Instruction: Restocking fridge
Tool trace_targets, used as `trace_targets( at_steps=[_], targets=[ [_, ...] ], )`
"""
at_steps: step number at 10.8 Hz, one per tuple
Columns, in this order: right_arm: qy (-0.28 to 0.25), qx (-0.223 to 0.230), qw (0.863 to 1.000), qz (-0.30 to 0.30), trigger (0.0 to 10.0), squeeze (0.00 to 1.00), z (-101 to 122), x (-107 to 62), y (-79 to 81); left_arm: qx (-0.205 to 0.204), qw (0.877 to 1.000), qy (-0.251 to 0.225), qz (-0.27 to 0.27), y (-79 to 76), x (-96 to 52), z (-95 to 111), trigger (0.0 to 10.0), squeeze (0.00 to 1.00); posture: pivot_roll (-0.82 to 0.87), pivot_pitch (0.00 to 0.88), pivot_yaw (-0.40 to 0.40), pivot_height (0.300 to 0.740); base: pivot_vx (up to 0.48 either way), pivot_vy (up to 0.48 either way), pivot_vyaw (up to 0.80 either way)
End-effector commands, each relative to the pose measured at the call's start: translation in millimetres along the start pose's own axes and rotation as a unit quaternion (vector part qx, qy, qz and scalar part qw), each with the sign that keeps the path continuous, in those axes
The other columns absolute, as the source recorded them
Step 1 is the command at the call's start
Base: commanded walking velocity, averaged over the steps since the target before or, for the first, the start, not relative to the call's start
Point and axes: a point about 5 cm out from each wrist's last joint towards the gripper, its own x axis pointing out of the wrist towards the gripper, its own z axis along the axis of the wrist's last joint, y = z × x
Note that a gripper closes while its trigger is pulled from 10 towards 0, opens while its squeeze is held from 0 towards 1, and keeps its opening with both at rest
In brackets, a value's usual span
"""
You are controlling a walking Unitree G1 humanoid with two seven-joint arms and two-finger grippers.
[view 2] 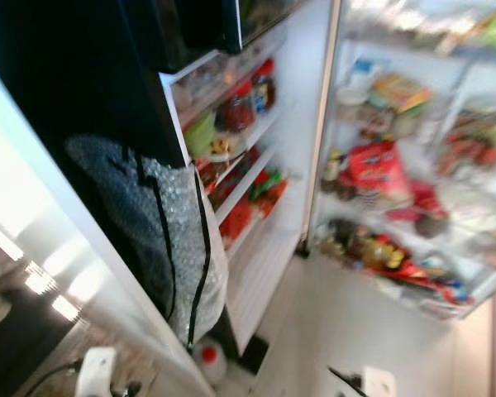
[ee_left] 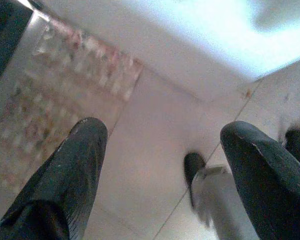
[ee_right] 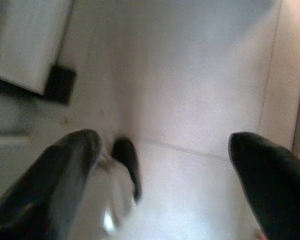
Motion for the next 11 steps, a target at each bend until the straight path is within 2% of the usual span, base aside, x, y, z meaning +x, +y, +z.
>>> trace_targets(
  at_steps=[1,2,9,11],
  targets=[
    [0.006,0.004,1.000,0.003,10.0,0.00,-4.5,-0.8,2.0,-0.008,1.000,0.020,0.006,4.2,-2.1,-10.0,10.0,0.00,-0.15,0.000,0.108,0.740,0.000,0.000,0.00],
    [0.006,0.012,1.000,-0.001,10.0,0.00,-4.7,-0.8,2.3,0.002,1.000,0.022,0.007,4.9,-2.0,-9.6,10.0,0.00,-0.15,0.000,0.109,0.740,0.000,-0.480,0.00],
    [0.002,0.030,1.000,-0.007,10.0,0.00,-5.6,-1.2,2.7,0.004,1.000,0.021,0.010,6.1,-2.1,-9.6,10.0,0.00,-0.15,0.000,0.114,0.740,0.000,-0.480,0.00],
    [0.001,0.037,0.999,-0.014,10.0,0.00,-6.1,-1.4,1.9,0.000,1.000,0.022,0.012,6.2,-2.2,-10.1,10.0,0.00,-0.16,0.000,0.113,0.740,0.000,-0.148,0.00]
  ],
)
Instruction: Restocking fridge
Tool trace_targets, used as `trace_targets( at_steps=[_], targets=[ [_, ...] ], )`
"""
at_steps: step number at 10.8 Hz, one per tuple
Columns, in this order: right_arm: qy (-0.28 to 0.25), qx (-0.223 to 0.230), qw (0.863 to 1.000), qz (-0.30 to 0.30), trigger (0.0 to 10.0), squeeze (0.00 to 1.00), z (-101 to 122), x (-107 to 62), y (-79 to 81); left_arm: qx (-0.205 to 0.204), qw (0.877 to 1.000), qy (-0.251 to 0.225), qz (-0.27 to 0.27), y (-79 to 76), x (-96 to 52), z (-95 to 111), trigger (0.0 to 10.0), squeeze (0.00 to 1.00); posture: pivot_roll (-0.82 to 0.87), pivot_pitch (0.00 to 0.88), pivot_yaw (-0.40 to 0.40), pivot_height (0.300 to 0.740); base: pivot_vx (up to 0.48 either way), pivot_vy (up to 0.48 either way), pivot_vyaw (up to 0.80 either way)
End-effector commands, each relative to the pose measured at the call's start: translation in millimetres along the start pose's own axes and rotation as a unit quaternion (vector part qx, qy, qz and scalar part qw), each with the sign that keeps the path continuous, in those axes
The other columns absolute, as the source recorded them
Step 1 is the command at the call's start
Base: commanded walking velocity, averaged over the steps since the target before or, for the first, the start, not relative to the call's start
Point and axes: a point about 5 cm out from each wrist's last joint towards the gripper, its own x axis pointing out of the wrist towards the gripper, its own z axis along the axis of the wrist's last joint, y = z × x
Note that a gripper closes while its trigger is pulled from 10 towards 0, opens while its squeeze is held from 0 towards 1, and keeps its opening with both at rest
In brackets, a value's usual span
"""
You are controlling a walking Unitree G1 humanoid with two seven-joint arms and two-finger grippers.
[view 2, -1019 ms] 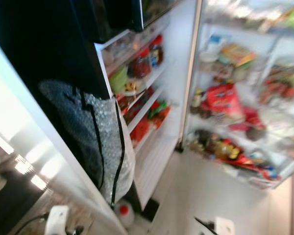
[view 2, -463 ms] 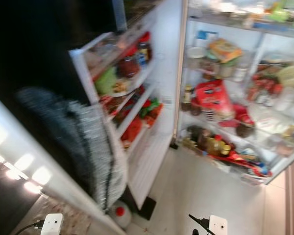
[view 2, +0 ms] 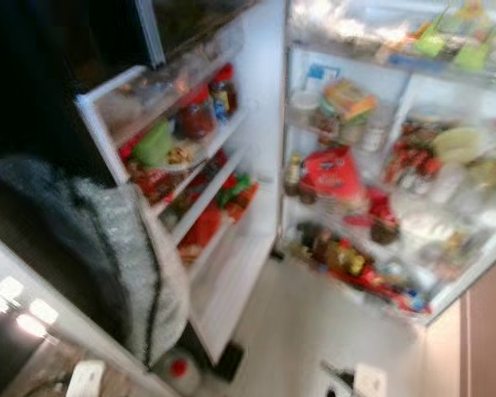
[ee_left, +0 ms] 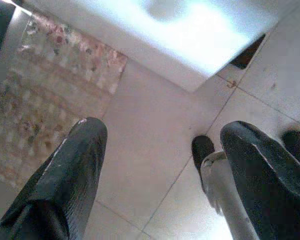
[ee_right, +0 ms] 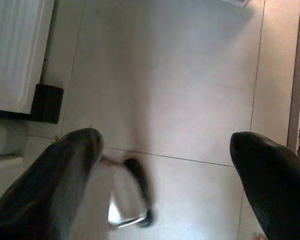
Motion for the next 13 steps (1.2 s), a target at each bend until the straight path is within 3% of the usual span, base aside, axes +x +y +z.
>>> trace_targets(
  at_steps=[1,5,8,9,10,12,13],
  targets=[
    [-0.001,0.016,1.000,-0.015,10.0,0.00,0,-0.3,-5.2,-0.004,1.000,0.006,0.002,-1.2,0.2,-1,10.0,0.00,-0.16,0.000,0.113,0.740,0.000,0.000,0.00],
    [-0.012,0.044,0.998,-0.053,10.0,0.00,-1,-1.4,-9.5,-0.003,1.000,0.008,0.001,-2.2,0.1,-2,10.0,0.00,-0.16,0.000,0.109,0.740,0.000,0.000,0.00],
    [-0.046,0.072,0.982,-0.170,10.0,0.00,-1,-6.1,-18.9,-0.003,1.000,0.010,0.003,-2.1,0.1,-3,10.0,0.00,-0.17,0.000,0.112,0.740,0.000,0.000,0.00],
    [-0.063,0.081,0.974,-0.202,10.0,0.00,0,-9.2,-30.9,-0.003,1.000,0.010,0.003,-2.1,0.1,-3,10.0,0.00,-0.17,0.000,0.112,0.740,0.000,0.000,0.00],
    [-0.100,0.111,0.947,-0.284,10.0,0.00,1,-22.5,-82.2,-0.003,1.000,0.010,0.004,-1.6,0.0,-3,10.0,0.00,-0.18,0.003,0.114,0.740,0.000,0.000,0.00],
    [-0.120,0.111,0.933,-0.321,10.0,0.00,5,-28.0,-93.2,-0.003,1.000,0.010,0.005,-1.4,0.0,-3,10.0,0.00,-0.18,0.002,0.115,0.740,0.000,0.000,0.00],
    [-0.148,0.103,0.903,-0.391,10.0,0.00,9,-38.0,-109.0,-0.002,1.000,0.010,0.006,-1.0,0.0,-2,10.0,0.00,-0.19,0.003,0.118,0.740,0.000,0.000,0.00]
  ],
)
